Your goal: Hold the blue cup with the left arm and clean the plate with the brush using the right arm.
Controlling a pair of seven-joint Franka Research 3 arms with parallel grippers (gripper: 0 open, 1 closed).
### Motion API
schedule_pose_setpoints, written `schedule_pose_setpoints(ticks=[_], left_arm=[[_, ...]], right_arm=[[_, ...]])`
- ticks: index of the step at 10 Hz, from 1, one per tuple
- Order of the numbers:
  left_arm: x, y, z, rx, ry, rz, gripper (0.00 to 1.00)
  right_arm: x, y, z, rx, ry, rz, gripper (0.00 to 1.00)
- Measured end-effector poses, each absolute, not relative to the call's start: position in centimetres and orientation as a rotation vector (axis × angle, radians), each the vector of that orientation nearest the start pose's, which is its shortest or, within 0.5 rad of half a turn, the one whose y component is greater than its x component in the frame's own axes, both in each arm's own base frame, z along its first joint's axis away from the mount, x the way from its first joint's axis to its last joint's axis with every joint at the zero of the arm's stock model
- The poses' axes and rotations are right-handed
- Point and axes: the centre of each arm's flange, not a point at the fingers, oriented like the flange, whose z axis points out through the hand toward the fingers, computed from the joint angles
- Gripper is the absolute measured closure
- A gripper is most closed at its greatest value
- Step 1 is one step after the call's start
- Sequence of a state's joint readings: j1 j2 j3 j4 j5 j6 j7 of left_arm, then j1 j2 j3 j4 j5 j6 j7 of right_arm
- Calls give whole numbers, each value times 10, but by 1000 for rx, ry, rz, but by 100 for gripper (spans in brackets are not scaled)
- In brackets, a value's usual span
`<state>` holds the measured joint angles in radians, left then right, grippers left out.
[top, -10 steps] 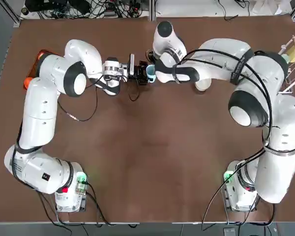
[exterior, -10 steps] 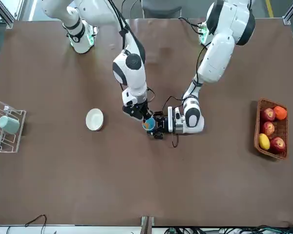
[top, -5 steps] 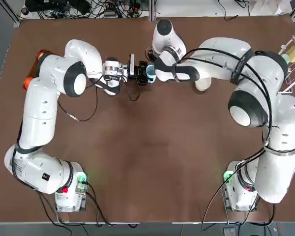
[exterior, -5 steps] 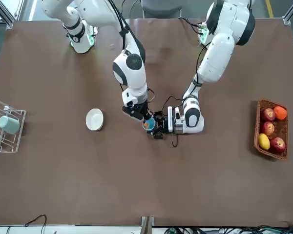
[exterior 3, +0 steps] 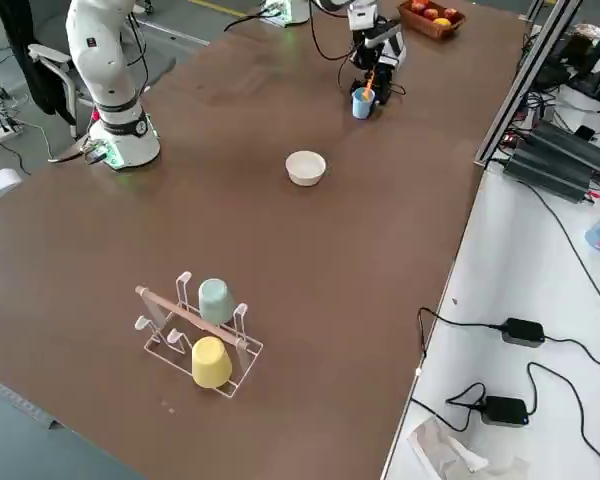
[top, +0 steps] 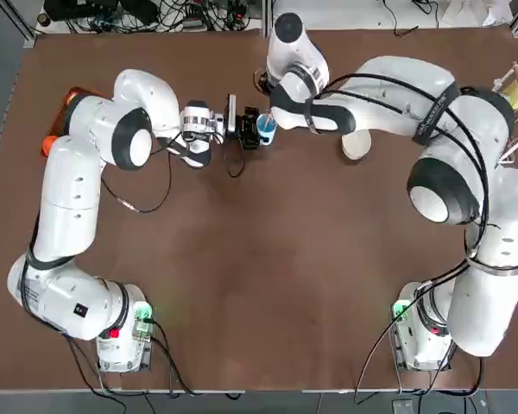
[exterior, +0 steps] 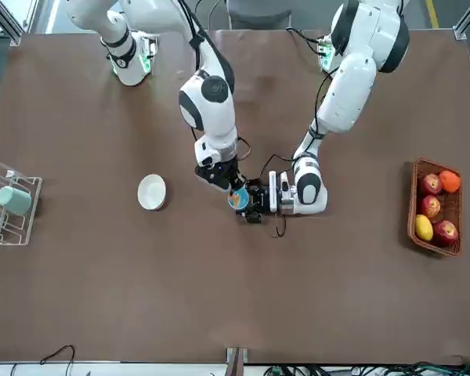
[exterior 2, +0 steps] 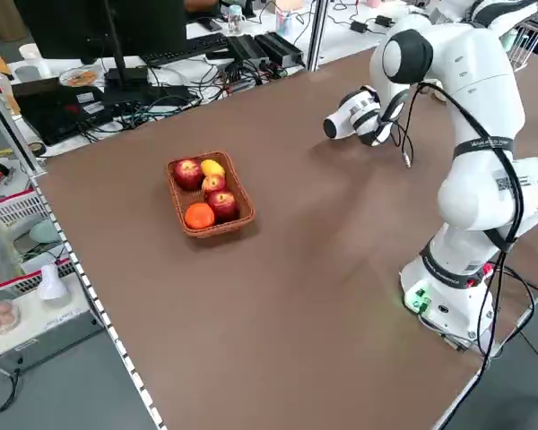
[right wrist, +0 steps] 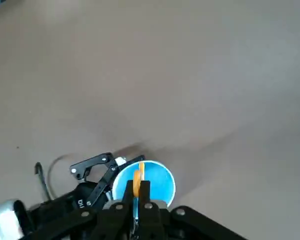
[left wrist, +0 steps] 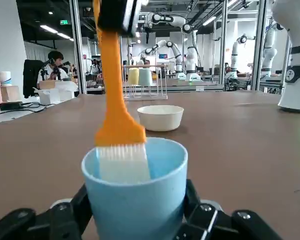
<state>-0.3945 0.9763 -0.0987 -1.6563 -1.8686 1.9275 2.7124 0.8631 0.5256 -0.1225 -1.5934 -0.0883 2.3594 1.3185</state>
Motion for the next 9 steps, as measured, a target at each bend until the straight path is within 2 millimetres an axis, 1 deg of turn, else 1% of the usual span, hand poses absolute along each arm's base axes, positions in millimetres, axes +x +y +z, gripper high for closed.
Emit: schedule_pose_setpoints(ticks=[3,5,7,9], left_arm=[[541,-360,60,1244,-1316,1167,26],[541,-360,60,1244,-1316,1166,24],[541,-360,59,1245,-1316,1166,24],[541,-360,59,1245,-1316,1166,22]], right_arm=[[537,469,394,-2863,798,-369,95],[546,450,416,-2854,844,-371,95],[562,422,425,-2859,877,-372,95],[581,385,425,-2883,910,-361,95]])
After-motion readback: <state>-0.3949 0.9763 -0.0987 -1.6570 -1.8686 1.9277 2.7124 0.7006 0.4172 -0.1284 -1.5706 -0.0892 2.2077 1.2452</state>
